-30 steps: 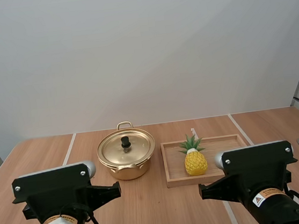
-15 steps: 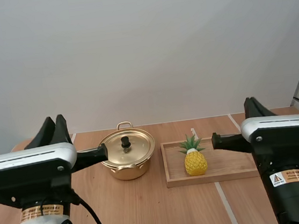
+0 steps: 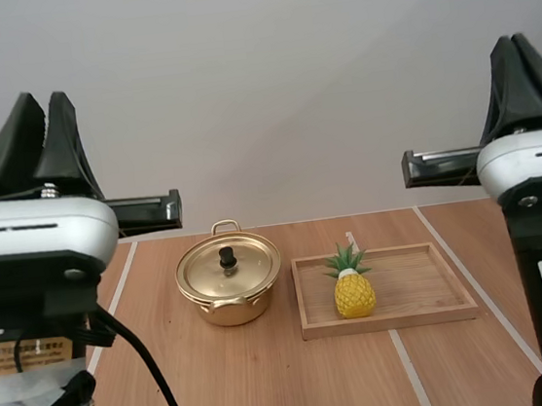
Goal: Open the pot, put the pineapple inside, and close it
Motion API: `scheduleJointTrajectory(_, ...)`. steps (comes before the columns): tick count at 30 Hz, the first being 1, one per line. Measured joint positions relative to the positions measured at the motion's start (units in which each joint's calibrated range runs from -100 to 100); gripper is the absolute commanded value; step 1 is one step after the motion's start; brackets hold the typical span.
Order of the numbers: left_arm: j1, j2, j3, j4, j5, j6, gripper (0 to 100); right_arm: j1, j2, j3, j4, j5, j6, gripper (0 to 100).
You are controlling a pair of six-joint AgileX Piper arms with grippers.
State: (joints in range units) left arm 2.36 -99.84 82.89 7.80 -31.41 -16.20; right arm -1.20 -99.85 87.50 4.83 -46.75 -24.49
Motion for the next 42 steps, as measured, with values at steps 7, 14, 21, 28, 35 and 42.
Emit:
scheduleJointTrajectory(7,0.00,1.0,-11.4,2.1,6.7,-3.2,25,0.1,2.4,-14.1,-3.1,25.4,2.9,0)
scheduleJointTrajectory(14,0.00,2.1,-14.5,3.6,7.4,-3.6,24,0.1,13.5,-29.0,-3.1,51.5,3.5,0)
scheduleJointTrajectory(21,0.00,3.4,-16.1,3.7,8.0,-3.6,0,0.1,19.9,-37.1,-3.1,56.8,3.5,0)
scheduleJointTrajectory(28,0.00,9.3,-22.0,3.8,11.3,-3.7,0,0.1,23.0,-41.3,-3.1,60.3,3.5,0)
scheduleJointTrajectory(35,0.00,19.0,-34.1,3.7,23.1,-3.7,0,0.1,26.1,-45.8,-3.1,64.3,3.5,0)
scheduleJointTrajectory(42,0.00,28.0,-48.1,3.5,40.4,-3.7,0,0.1,29.9,-51.8,-3.1,70.2,3.5,0)
